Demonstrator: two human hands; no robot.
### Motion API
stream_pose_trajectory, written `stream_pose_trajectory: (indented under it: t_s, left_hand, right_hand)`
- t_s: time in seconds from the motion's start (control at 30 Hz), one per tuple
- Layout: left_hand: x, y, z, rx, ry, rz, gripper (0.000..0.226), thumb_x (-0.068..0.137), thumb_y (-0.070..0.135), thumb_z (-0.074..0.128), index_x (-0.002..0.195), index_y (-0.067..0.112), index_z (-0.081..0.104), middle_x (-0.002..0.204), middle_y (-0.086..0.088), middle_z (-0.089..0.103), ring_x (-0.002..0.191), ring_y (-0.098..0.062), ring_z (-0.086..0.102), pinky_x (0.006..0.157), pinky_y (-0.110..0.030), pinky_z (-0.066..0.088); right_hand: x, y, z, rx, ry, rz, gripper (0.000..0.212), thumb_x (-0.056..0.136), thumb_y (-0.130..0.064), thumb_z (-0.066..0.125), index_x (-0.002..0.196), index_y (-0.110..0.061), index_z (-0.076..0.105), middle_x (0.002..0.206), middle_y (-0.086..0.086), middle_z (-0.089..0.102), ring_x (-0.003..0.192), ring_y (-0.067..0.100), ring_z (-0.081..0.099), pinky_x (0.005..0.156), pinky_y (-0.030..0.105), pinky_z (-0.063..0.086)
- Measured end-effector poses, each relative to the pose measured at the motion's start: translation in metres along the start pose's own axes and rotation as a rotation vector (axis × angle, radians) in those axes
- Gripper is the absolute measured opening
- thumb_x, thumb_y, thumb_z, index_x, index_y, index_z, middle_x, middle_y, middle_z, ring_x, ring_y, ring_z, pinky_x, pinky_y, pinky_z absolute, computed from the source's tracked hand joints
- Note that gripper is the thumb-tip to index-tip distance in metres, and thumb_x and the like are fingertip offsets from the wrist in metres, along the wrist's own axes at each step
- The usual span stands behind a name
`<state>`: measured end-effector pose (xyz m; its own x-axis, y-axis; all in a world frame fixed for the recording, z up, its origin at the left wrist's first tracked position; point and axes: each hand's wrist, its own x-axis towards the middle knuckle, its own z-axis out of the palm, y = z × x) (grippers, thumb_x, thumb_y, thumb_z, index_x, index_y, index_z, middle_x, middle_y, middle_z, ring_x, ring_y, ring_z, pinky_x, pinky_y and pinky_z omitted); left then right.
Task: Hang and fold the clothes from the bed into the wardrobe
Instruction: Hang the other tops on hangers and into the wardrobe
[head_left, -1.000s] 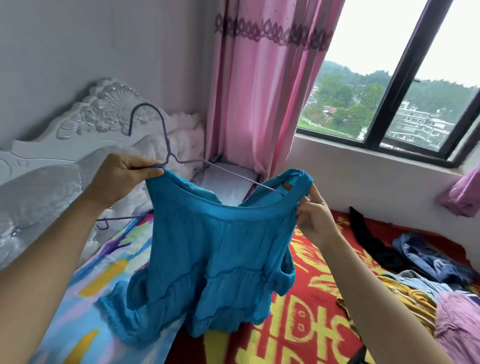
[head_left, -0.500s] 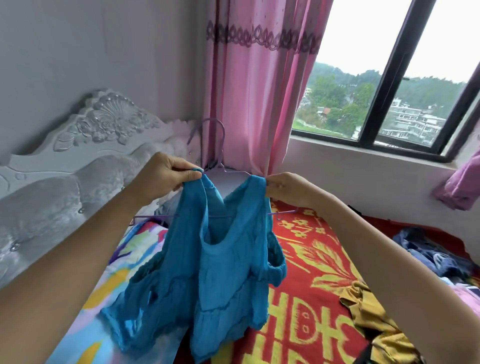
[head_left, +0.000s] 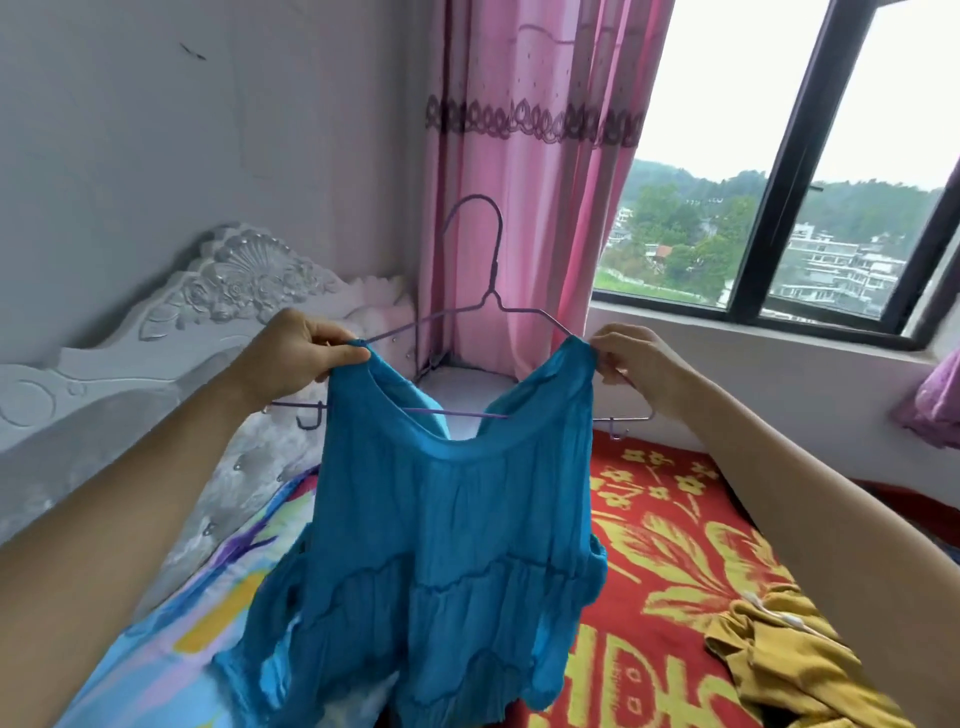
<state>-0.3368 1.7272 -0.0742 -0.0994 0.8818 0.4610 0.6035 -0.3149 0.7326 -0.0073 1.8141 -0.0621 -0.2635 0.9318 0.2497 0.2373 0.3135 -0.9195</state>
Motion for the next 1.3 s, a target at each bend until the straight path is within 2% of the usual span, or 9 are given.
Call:
stream_pose_trajectory:
  t_s: [0.17,0.27,0.4,0.57,0.7,0.9,1.03,1.13,1.3]
  left_hand:
    - [0.005,0.029,-0.013,0.083,0.137,0.143,0.019,0.079,0.001,0.070,0.085,0.019,0.074,0.053,0.022,0.062,0.055,0.006,0.055,0.056,-0.004,0.040]
    - [-0.002,0.041,-0.030,0.164,0.212,0.195,0.039,0.078,0.003,0.071,0.067,0.040,0.072,0.057,0.028,0.061,0.058,0.009,0.054,0.059,-0.003,0.038]
    - [-0.026,0.065,-0.060,0.265,0.305,0.174,0.017,0.078,0.003,0.072,0.087,0.018,0.070,0.056,0.025,0.062,0.057,0.008,0.053,0.059,-0.005,0.036]
    - [-0.091,0.125,-0.125,0.409,0.436,0.063,0.011,0.080,0.006,0.070,0.077,0.016,0.072,0.054,0.012,0.058,0.050,0.001,0.050,0.053,-0.006,0.037]
    - [-0.182,0.178,-0.166,0.415,0.666,-0.022,0.045,0.083,0.006,0.066,0.061,0.045,0.070,0.046,0.017,0.055,0.043,-0.002,0.046,0.047,-0.007,0.036]
    - [-0.347,0.227,-0.191,0.599,0.992,-0.314,0.044,0.084,0.005,0.066,0.059,0.040,0.071,0.047,0.017,0.056,0.045,0.001,0.046,0.049,-0.008,0.038]
    - [-0.434,0.256,-0.198,0.737,1.092,-0.454,0.023,0.084,-0.002,0.062,0.102,0.012,0.066,0.053,0.032,0.058,0.055,0.014,0.054,0.058,-0.002,0.040]
    - [-0.491,0.276,-0.208,0.826,1.135,-0.498,0.024,0.086,0.000,0.061,0.098,0.021,0.065,0.059,0.036,0.060,0.061,0.017,0.054,0.066,-0.001,0.039]
    - [-0.581,0.297,-0.233,0.998,1.248,-0.532,0.025,0.092,0.007,0.056,0.115,0.009,0.065,0.098,-0.002,0.064,0.087,-0.008,0.056,0.072,-0.002,0.037]
  right_hand:
    - [0.016,-0.027,0.020,-0.675,-0.157,-0.228,0.011,0.093,-0.029,0.052,0.083,-0.026,0.055,0.094,-0.001,0.049,0.084,0.013,0.047,0.077,0.035,0.042]
    - [0.020,-0.060,0.035,-0.433,-0.163,-0.306,0.015,0.095,-0.014,0.049,0.094,-0.007,0.063,0.077,-0.003,0.061,0.069,0.009,0.055,0.068,0.030,0.047]
    - [0.025,-0.103,0.040,-0.208,-0.324,-0.309,0.022,0.094,-0.003,0.050,0.082,-0.015,0.064,0.038,-0.012,0.038,0.036,0.005,0.032,0.041,0.016,0.028]
    - [0.007,-0.176,0.073,0.029,-0.396,-0.563,0.026,0.092,0.000,0.051,0.078,-0.017,0.065,0.037,-0.016,0.035,0.035,-0.001,0.027,0.036,0.011,0.019]
    - [-0.023,-0.224,0.112,0.191,-0.635,-0.686,0.023,0.092,-0.002,0.051,0.079,-0.015,0.065,0.039,-0.014,0.034,0.037,0.003,0.025,0.036,0.014,0.016]
    - [-0.112,-0.260,0.198,0.327,-1.008,-0.764,0.022,0.092,-0.002,0.051,0.081,-0.013,0.066,0.039,-0.012,0.036,0.037,0.005,0.025,0.036,0.013,0.017]
    - [-0.183,-0.275,0.245,0.349,-1.223,-0.739,0.023,0.093,-0.001,0.050,0.081,-0.011,0.067,0.041,-0.008,0.035,0.037,0.005,0.026,0.035,0.013,0.018]
    - [-0.237,-0.291,0.267,0.366,-1.335,-0.705,0.023,0.093,0.000,0.048,0.081,-0.008,0.065,0.042,-0.004,0.034,0.036,0.007,0.024,0.035,0.014,0.017]
    - [-0.323,-0.318,0.292,0.373,-1.432,-0.586,0.020,0.094,-0.004,0.049,0.084,-0.009,0.065,0.044,-0.001,0.036,0.036,0.007,0.024,0.035,0.014,0.015]
